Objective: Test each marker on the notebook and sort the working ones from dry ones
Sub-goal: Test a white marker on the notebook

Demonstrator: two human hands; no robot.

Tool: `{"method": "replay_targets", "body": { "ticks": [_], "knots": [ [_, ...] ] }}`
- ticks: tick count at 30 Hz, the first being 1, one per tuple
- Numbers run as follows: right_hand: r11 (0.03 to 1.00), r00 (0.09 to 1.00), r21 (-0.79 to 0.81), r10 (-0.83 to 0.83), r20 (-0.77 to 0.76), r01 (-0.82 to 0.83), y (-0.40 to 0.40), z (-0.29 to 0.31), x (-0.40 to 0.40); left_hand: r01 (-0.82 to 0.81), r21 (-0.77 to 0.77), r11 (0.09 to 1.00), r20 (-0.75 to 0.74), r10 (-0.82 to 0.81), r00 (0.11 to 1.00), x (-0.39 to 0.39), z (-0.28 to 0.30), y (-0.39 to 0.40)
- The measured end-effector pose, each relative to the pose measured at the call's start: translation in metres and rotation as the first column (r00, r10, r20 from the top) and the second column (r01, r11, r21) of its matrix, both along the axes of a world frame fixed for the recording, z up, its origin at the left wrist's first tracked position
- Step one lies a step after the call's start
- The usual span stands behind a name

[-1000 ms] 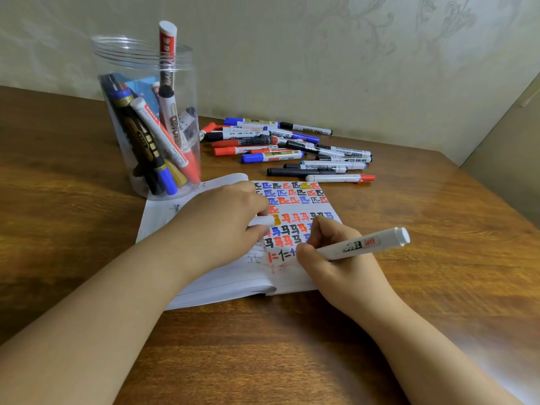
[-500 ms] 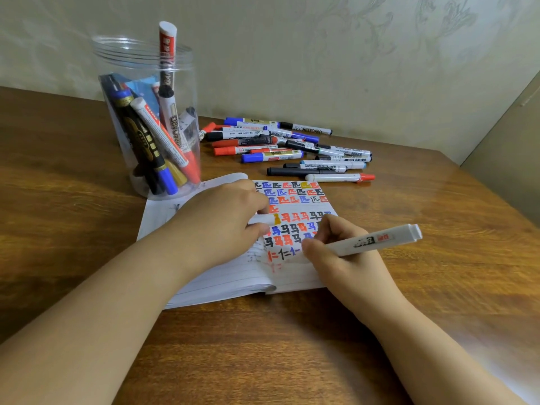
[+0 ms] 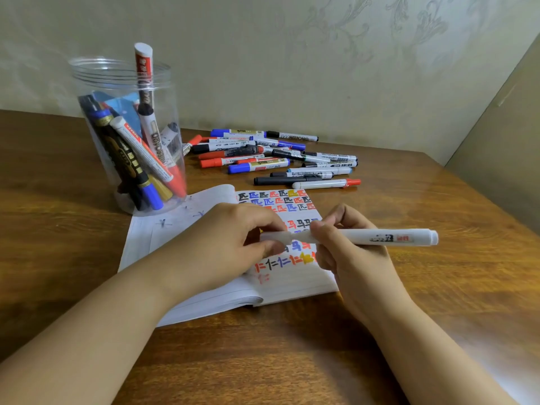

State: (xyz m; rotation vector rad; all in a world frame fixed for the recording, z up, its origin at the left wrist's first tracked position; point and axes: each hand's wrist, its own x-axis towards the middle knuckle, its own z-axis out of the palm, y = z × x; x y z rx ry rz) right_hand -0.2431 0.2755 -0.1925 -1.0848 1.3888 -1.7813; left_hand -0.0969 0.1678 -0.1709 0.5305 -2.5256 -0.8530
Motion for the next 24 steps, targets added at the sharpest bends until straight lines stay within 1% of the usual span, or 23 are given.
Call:
{"method": "replay_targets", "body": {
  "ticks": [3, 5, 7, 9, 11, 15, 20, 24],
  "knots": [
    [0.995, 0.998, 0.081, 0.064, -0.008, -0.063, 0.0, 0.002, 0.001, 0.017, -0.016, 1.0, -0.004, -0.017, 1.0, -0.002, -0.003, 0.002],
    [0.987, 0.993, 0.114, 0.11, 0.034, -0.114, 0.0, 0.006, 0.002, 0.006, -0.016, 1.0, -0.001, -0.006, 1.0, -0.002, -0.006, 0.001],
    [0.987, 0.987, 0.127, 0.084, 0.135, -0.102, 0.002, 0.008, 0.002, -0.02, -0.019, 1.0, 0.007, 0.02, 1.0, -0.002, -0.007, 0.0],
    [0.988, 0.984, 0.152, 0.002, 0.177, -0.029, 0.002, 0.008, 0.0, -0.037, -0.026, 0.999, 0.012, 0.037, 0.999, -0.002, -0.007, 0.001],
    [0.99, 0.986, 0.14, -0.041, 0.162, 0.018, 0.002, 0.009, 0.0, -0.032, -0.023, 0.999, 0.021, 0.033, 0.999, -0.003, -0.007, 0.003],
    [0.99, 0.982, 0.139, -0.055, 0.178, 0.031, 0.001, 0.009, 0.002, -0.014, -0.05, 0.999, 0.048, 0.016, 0.999, -0.005, -0.01, 0.005],
    [0.997, 0.964, 0.071, -0.06, 0.258, 0.043, 0.002, 0.006, 0.005, 0.005, -0.05, 0.999, -0.023, -0.007, 1.0, -0.008, -0.014, 0.013],
    [0.998, 0.97, 0.047, -0.059, 0.236, 0.049, 0.003, 0.005, 0.007, -0.026, -0.085, 0.996, -0.03, 0.024, 0.999, -0.01, -0.017, 0.016]
  ]
}}
